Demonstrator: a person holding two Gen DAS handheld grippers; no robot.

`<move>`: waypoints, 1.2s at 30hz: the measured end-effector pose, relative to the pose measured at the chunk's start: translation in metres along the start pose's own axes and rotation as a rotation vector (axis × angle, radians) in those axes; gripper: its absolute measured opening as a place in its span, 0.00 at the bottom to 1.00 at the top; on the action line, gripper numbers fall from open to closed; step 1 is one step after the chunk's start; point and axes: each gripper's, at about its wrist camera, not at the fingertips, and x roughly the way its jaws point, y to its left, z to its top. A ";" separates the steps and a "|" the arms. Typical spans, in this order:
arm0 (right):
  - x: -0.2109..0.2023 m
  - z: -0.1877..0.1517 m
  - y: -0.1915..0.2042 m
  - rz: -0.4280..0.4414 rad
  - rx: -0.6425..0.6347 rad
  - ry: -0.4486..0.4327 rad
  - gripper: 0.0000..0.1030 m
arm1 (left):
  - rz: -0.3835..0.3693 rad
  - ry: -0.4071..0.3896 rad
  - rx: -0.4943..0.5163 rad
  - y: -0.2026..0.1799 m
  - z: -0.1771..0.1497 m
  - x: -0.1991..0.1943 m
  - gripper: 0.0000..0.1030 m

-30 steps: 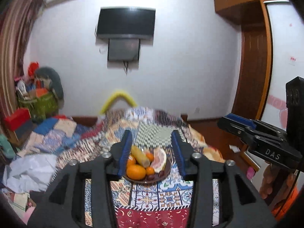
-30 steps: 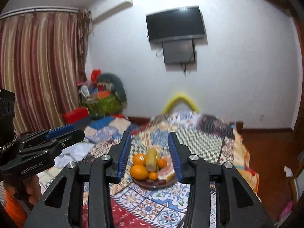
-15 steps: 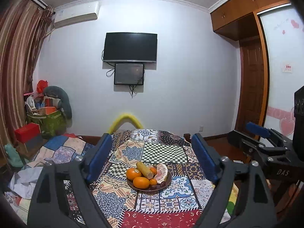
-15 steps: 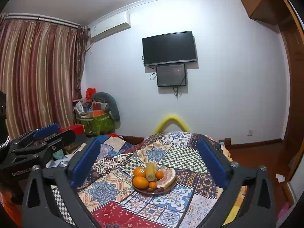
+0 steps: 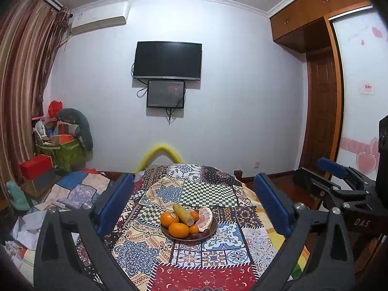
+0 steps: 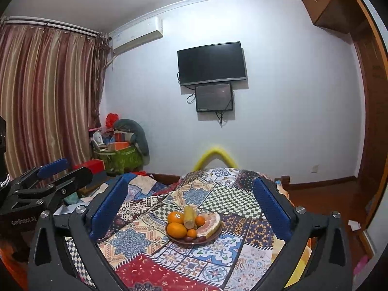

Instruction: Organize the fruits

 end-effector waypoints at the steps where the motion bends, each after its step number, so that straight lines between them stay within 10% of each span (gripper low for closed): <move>1: 0.000 0.000 0.000 0.001 -0.001 0.000 1.00 | 0.000 0.001 -0.003 0.001 0.000 0.000 0.98; 36: -0.004 0.004 -0.002 -0.016 0.003 0.001 1.00 | -0.039 0.027 0.003 0.002 -0.004 0.009 0.99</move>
